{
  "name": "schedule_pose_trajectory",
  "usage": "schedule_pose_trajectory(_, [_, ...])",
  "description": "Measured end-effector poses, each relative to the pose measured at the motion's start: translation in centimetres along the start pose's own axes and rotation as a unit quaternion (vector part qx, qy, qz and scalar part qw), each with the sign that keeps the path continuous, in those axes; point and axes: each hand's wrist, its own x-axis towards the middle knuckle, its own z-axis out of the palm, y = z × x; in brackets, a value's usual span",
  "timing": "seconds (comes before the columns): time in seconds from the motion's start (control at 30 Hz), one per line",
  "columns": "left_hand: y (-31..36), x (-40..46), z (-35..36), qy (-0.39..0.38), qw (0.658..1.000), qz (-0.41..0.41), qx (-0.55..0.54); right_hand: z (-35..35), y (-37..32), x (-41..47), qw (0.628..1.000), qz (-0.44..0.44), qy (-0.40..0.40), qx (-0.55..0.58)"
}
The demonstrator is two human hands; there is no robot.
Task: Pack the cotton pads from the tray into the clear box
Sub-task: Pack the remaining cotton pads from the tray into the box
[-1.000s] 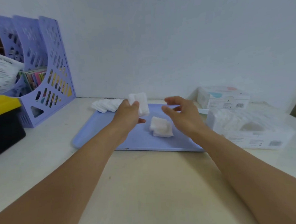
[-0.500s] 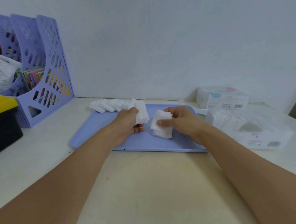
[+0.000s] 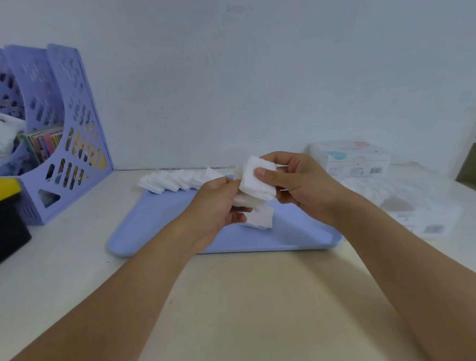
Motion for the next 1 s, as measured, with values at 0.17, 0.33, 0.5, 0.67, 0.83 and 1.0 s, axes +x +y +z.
schedule_pose_trajectory(0.17, [-0.1, -0.3, -0.1, -0.036, 0.999, -0.014, -0.024, -0.1, 0.1, 0.0, 1.000, 0.000, 0.009, -0.020])
schedule_pose_trajectory(0.33, [-0.3, -0.2, 0.0, -0.044, 0.998, -0.028, -0.046, -0.2, 0.3, 0.0, 0.999, -0.015, 0.006, -0.050])
schedule_pose_trajectory(0.5, [-0.8, 0.0, -0.1, -0.038, 0.996, -0.042, -0.072, -0.3, 0.4, -0.1, 0.996, -0.022, -0.012, -0.085])
schedule_pose_trajectory(0.67, [-0.6, 0.2, 0.3, -0.052, 0.991, -0.045, -0.116, 0.2, 0.2, -0.2, 0.989, -0.074, 0.032, -0.128])
schedule_pose_trajectory(0.83, [-0.9, -0.1, 0.7, -0.087, 0.984, -0.037, -0.148, 1.0, 0.9, -0.1, 0.951, -0.183, 0.119, -0.219])
schedule_pose_trajectory(1.0, [-0.8, 0.0, 0.3, -0.093, 0.977, -0.068, -0.181, 1.0, 1.6, 0.3, 0.942, -0.185, 0.148, -0.237])
